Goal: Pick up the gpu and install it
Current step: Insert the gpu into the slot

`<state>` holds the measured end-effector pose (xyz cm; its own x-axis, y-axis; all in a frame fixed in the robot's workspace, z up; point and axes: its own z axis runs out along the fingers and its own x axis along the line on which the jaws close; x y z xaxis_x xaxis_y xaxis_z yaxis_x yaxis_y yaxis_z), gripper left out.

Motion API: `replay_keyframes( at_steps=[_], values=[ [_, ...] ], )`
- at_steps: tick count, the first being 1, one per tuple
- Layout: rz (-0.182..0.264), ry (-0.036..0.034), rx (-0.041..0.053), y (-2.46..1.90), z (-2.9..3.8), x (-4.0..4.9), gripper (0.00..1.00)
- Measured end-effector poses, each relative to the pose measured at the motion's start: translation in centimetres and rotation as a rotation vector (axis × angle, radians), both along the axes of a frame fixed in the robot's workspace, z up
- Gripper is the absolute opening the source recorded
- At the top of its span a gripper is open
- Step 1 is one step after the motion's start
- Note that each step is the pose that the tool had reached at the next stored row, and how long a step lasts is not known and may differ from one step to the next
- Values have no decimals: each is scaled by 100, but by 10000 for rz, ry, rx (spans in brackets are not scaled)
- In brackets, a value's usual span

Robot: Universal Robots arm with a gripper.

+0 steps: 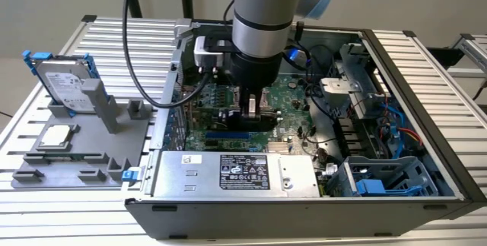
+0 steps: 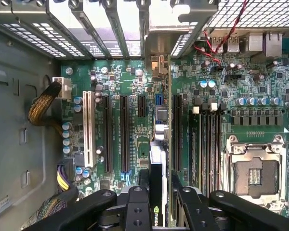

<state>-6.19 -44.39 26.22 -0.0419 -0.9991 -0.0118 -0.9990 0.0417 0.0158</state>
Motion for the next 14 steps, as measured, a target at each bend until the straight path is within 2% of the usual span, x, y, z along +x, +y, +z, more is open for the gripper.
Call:
replay_keyframes(
  at_steps=[14],
  values=[
    [-1,0,0,1,-20,-32,0]
  ],
)
